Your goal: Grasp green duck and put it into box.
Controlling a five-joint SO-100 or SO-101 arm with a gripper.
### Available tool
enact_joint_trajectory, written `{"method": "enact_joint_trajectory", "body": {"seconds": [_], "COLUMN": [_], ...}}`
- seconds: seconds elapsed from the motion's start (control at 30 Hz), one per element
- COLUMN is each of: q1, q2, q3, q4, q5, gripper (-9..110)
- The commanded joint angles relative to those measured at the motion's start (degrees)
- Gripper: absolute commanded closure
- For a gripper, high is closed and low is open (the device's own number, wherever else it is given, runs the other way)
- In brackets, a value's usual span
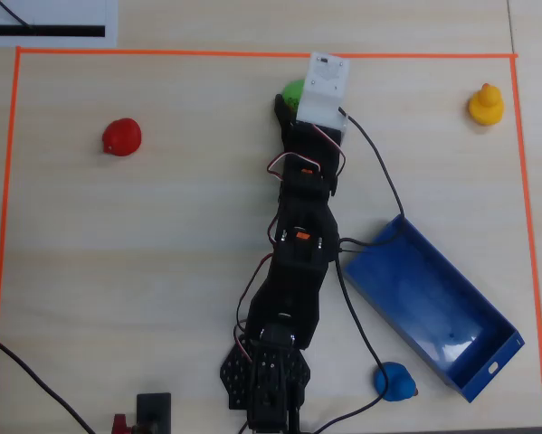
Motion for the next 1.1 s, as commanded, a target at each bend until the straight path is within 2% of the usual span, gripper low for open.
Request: {"method": "enact_joint_trajectory", "body": {"seconds": [0.0, 0.33, 0.43, 0.67, 0.83, 1.07], "q1": [1.32, 2.37, 2.81, 4.39, 5.62, 8.96], "q2": [1.41, 2.55, 2.81, 5.36, 15.29, 40.43], "q3": [-2.2, -1.85, -1.32, -0.62, 1.85, 6.33], "q4": [1.23, 0.35, 0.35, 4.39, 13.1, 34.1], "q5": [-1.14, -8.44, -9.49, -11.07, -8.26, -1.49], "gripper": [69, 76, 86, 95, 101, 101]}}
